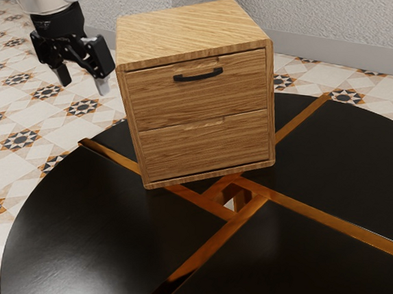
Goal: Pull the drawer handle with one arm to open the drawer
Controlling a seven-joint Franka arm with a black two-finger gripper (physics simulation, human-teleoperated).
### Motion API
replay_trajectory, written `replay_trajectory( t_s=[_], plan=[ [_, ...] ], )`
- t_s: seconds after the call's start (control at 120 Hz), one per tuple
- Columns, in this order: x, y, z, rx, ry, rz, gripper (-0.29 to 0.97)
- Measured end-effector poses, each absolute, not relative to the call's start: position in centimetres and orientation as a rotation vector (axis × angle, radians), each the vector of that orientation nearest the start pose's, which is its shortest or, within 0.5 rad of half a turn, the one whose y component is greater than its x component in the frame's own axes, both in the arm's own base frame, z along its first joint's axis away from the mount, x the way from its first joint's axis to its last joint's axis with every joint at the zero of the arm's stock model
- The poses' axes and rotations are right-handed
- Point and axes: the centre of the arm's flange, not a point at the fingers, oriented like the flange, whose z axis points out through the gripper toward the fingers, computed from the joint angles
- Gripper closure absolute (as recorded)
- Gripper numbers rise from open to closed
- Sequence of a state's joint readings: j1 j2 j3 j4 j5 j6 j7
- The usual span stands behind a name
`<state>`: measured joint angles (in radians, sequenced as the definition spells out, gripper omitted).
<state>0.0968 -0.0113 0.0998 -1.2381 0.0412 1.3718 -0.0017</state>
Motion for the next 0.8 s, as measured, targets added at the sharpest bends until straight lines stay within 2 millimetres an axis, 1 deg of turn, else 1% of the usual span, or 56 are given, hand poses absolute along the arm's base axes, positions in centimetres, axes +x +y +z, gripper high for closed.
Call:
replay_trajectory(
  t_s=[0.175, 0.267, 0.392, 0.45, 0.5, 0.533, 0.625, 0.658, 0.7, 0.8],
  plan=[
    [50.8, 8.0, 75.1, -3.062, -0.199, -0.124, 0.0],
    [51.0, 6.6, 75.4, -3.041, -0.08, -0.137, 0.0],
    [53.0, 4.7, 76.0, -2.995, 0.199, -0.289, 0.0],
    [54.6, 4.0, 75.3, -2.942, 0.346, -0.347, 0.0],
    [56.2, 3.8, 74.3, -2.86, 0.452, -0.364, 0.0],
    [57.1, 4.0, 73.7, -2.812, 0.509, -0.374, 0.0],
    [58.5, 6.6, 73.3, -2.71, 0.601, -0.408, 0.0],
    [58.8, 6.9, 73.3, -2.678, 0.647, -0.428, 0.0],
    [59.1, 6.3, 73.4, -2.633, 0.721, -0.451, 0.0],
    [59.9, 3.5, 73.6, -2.531, 0.895, -0.496, 0.0]
  ],
)
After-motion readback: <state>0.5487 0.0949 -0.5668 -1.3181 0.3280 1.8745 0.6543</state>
